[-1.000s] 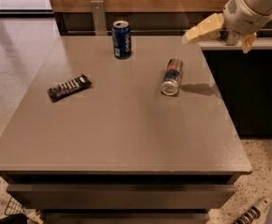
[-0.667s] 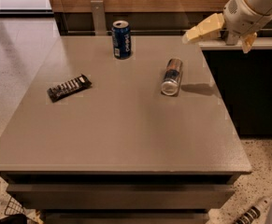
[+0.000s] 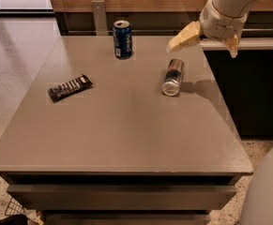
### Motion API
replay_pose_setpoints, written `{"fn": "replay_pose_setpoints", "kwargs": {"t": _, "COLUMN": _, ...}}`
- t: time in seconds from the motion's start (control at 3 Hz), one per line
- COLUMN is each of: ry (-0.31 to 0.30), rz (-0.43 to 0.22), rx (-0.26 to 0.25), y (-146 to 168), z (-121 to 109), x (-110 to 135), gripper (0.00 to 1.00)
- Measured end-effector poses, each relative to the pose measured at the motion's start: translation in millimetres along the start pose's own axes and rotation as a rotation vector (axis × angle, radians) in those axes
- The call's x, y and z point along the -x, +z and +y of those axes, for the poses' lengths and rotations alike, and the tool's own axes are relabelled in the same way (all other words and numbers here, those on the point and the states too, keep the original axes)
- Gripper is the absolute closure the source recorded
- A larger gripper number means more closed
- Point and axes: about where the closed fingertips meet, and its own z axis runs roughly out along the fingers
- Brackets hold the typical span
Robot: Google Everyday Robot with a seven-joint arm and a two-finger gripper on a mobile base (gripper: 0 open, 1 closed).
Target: Pick redbull can
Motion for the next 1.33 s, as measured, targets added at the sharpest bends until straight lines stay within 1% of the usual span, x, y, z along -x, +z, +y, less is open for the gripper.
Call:
{"fn": "replay_pose_setpoints", "kwargs": {"t": 0.33, "ry": 0.028, "rz": 0.088, "rx": -0.017, "y": 24.6, "z": 29.9, "x": -5.2, "gripper": 0.00}}
{"fn": "replay_pose_setpoints", "kwargs": {"t": 0.67, "ry": 0.042, "rz": 0.133, "rx": -0.017, "y": 40.4, "z": 45.3, "x": -3.9, "gripper": 0.00}}
{"fn": "replay_pose_setpoints", "kwargs": {"t": 1.0, "ry": 0.041, "rz": 0.169, "rx": -0.017, "y": 55.7, "z": 54.8, "x": 3.2, "gripper": 0.00}}
{"fn": "replay_pose_setpoints", "kwargs": {"t": 1.33, "ry": 0.057, "rz": 0.210, "rx": -0.015, "y": 75.1, "z": 56.8, "x": 9.5, "gripper": 0.00}}
